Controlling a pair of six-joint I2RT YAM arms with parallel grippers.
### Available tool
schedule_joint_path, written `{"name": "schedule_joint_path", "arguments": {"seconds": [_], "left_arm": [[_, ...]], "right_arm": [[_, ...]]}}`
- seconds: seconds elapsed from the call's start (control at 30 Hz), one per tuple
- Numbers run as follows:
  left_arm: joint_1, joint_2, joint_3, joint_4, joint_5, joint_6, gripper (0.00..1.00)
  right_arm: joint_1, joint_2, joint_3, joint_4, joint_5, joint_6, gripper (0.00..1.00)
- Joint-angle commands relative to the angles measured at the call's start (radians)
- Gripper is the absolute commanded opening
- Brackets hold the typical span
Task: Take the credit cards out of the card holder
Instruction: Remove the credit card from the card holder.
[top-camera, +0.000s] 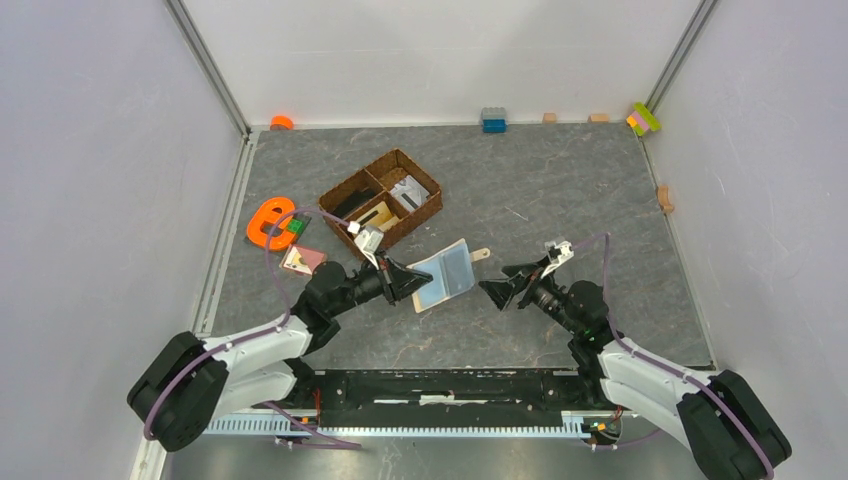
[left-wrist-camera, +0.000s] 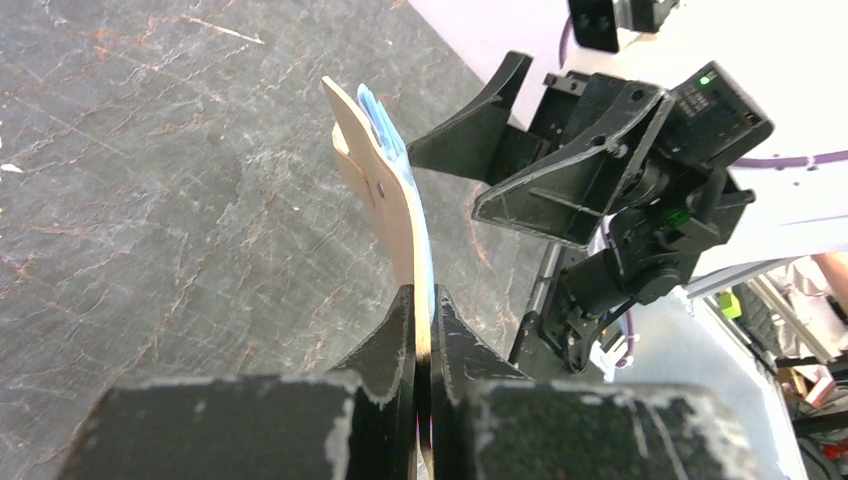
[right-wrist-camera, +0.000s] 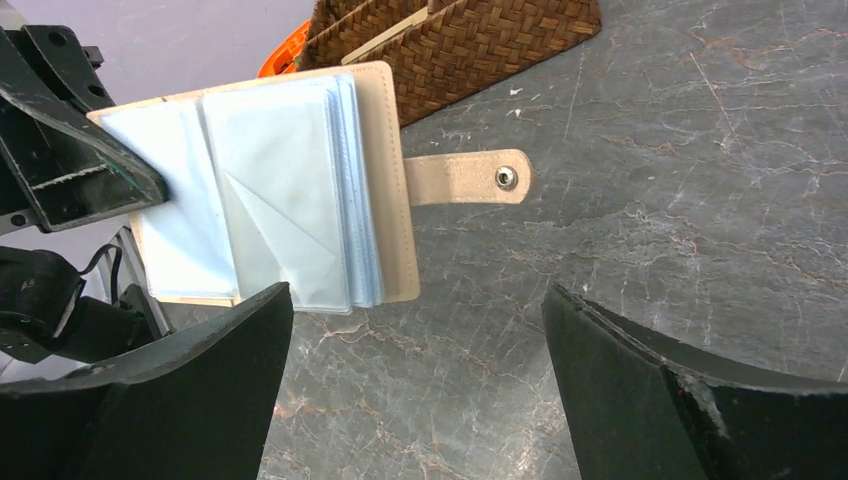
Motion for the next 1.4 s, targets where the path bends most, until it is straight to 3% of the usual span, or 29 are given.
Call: {"name": "schedule_joint_path", "arguments": {"seconds": [0.0,0.3,0.47,0.6,0.67,0.83,1.0,1.1,1.23,1.37], "left_arm": [[0.002,-0.047,0.001,0.046,-0.035,-0.091,0.02],[0.002,-0.081,0.048,-0.086,-0.166,-0.238,0.02],[0.002,-0.109,0.214,-0.389,-0.256,-0.256,0.02],[0.004,-0.111,0.346,-0.576,-0.316,-0.277,0.02],[0.024,-0.094,0.422,-0.675,-0.341,-0.277,0.02],[0.129,-0.032,0.595,-0.863,-0.213,-0.261,0.02],[0.15,0.021,0.609,-0.838,-0.168,-0.197,0.02],[0.151,0.058,0.537,-0.652,-0.089,-0.25,0.02],[0.15,0.098,0.427,-0.489,-0.106,-0.25,0.02],[0.139,0.13,0.437,-0.513,-0.106,-0.171,0.02]], "right_arm": [[0.001,0.001,-0.003,0.088,-0.025,0.023,0.98],[0.001,-0.005,0.073,0.004,-0.026,0.1,0.98],[0.001,0.028,0.227,-0.182,0.045,0.155,0.98],[0.001,0.1,0.337,-0.226,0.057,0.193,0.98],[0.0,0.16,0.433,-0.307,0.028,0.136,0.98],[-0.023,0.286,0.681,-0.63,-0.06,-0.071,0.98],[-0.063,0.233,0.566,-0.472,-0.13,-0.018,0.98],[-0.063,0.203,0.465,-0.369,-0.118,-0.009,0.98],[-0.064,0.199,0.426,-0.368,-0.105,0.012,0.98],[-0.065,0.204,0.424,-0.394,-0.113,-0.001,0.98]]}}
